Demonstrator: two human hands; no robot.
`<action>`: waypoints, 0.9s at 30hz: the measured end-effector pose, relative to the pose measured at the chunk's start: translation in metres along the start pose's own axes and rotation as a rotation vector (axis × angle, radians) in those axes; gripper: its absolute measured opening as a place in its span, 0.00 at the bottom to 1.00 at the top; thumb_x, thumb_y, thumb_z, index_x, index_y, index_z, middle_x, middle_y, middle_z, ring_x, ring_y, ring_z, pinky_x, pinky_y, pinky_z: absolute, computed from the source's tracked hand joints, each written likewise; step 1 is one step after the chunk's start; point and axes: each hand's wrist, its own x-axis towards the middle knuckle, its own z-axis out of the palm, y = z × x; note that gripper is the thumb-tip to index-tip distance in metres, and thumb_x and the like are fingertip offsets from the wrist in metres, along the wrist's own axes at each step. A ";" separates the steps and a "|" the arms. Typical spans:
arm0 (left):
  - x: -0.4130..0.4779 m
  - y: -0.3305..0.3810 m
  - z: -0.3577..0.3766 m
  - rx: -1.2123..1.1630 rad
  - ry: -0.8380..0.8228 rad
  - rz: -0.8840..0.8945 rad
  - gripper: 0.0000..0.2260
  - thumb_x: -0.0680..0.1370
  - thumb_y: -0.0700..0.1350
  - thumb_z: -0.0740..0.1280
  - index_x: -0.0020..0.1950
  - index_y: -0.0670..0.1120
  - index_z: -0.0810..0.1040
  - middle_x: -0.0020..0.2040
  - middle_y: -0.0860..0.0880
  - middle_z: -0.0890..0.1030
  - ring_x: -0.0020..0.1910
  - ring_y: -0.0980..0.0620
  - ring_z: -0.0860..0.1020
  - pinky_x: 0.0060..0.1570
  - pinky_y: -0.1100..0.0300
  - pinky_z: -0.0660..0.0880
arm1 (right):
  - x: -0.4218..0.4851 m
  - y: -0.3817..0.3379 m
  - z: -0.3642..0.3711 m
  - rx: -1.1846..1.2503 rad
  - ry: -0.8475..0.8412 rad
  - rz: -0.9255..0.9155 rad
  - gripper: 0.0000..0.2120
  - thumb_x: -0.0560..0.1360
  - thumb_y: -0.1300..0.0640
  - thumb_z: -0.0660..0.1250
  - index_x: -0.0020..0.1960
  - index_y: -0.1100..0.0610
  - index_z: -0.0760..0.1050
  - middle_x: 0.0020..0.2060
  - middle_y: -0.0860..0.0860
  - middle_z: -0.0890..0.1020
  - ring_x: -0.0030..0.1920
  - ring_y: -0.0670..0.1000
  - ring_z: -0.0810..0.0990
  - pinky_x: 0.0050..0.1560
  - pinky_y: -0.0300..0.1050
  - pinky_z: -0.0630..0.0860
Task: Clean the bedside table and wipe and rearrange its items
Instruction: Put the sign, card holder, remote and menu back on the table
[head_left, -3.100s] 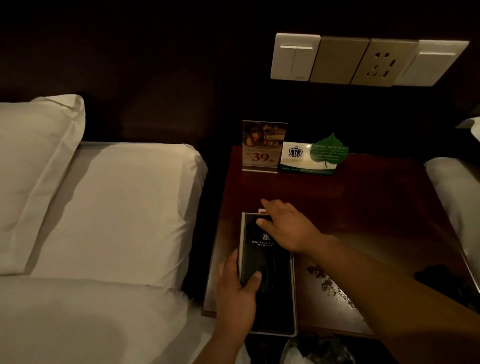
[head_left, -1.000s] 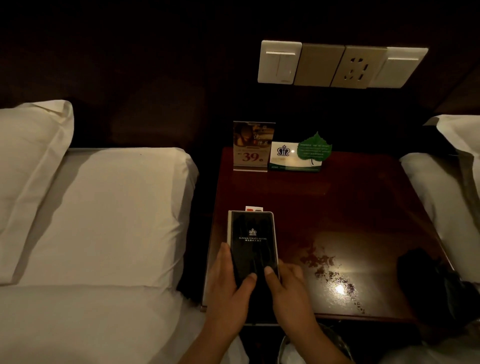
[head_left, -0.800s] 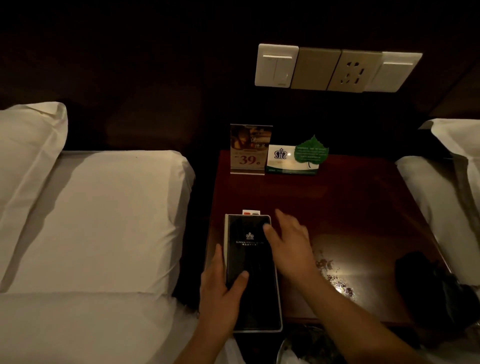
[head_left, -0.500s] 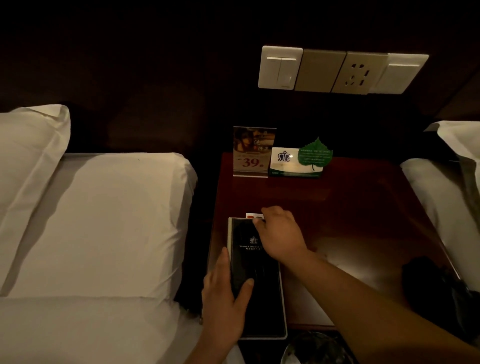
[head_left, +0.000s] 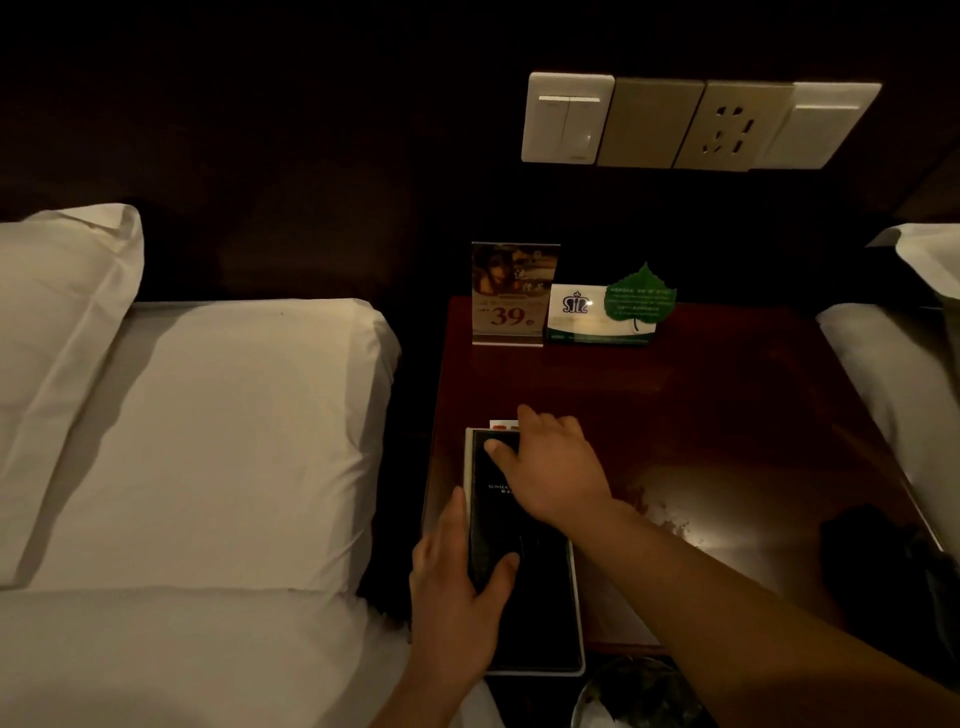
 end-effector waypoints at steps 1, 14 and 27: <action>0.000 0.000 0.000 -0.005 0.008 -0.005 0.34 0.76 0.53 0.67 0.80 0.58 0.55 0.71 0.56 0.71 0.67 0.57 0.65 0.68 0.54 0.67 | -0.001 0.000 0.001 0.026 0.008 0.011 0.29 0.80 0.39 0.55 0.73 0.58 0.62 0.64 0.56 0.74 0.65 0.58 0.68 0.62 0.51 0.69; -0.002 -0.007 0.004 0.000 0.010 -0.009 0.35 0.77 0.54 0.67 0.80 0.60 0.52 0.72 0.53 0.69 0.68 0.54 0.63 0.64 0.55 0.65 | -0.077 0.043 0.021 0.460 0.162 0.279 0.22 0.80 0.50 0.60 0.73 0.54 0.66 0.68 0.52 0.72 0.65 0.53 0.73 0.65 0.53 0.72; -0.003 -0.003 0.004 -0.002 0.014 -0.012 0.37 0.75 0.55 0.67 0.80 0.59 0.52 0.71 0.53 0.70 0.69 0.52 0.64 0.69 0.48 0.65 | -0.126 0.025 0.064 0.453 0.163 0.342 0.18 0.81 0.48 0.59 0.69 0.50 0.72 0.57 0.47 0.70 0.57 0.47 0.70 0.60 0.41 0.70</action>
